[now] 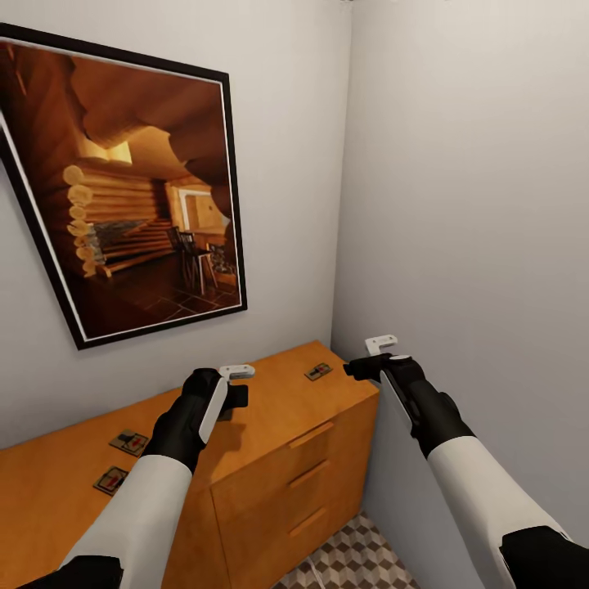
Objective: Take the four mousetraps from the cabinet in the bathroom and place them on the bathroom floor. Make sure all four end up on the same floor surface, and ensure that at least two of them are either under or directly next to the same bathroom sink.
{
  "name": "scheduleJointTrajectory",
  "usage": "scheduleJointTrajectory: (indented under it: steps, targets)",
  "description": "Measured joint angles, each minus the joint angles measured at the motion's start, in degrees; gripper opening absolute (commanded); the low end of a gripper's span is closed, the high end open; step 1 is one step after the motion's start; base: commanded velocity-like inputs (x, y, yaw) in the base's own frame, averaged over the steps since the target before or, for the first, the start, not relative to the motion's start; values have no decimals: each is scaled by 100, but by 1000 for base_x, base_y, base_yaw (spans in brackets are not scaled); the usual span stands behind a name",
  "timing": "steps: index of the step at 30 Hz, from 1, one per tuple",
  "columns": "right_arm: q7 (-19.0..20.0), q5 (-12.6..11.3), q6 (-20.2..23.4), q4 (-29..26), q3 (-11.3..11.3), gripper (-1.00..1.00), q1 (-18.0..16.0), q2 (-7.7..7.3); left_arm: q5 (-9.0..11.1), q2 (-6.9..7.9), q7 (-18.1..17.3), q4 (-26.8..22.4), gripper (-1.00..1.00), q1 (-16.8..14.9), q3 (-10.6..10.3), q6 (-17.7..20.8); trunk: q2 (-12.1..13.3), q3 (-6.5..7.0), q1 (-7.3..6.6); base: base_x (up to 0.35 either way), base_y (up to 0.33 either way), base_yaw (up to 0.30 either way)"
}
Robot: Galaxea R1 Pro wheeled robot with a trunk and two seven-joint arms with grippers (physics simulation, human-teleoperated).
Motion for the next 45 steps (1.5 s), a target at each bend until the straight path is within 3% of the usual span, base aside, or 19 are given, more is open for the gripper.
scheduleJointTrajectory:
  steps: [45]
  targets:
    - [0, 0, 1, -1, 4, 100, -2, 7, 0, 0, 1, 3, -100, -3, 0, -30, 1804, 805, -990, 0, 0, 0]
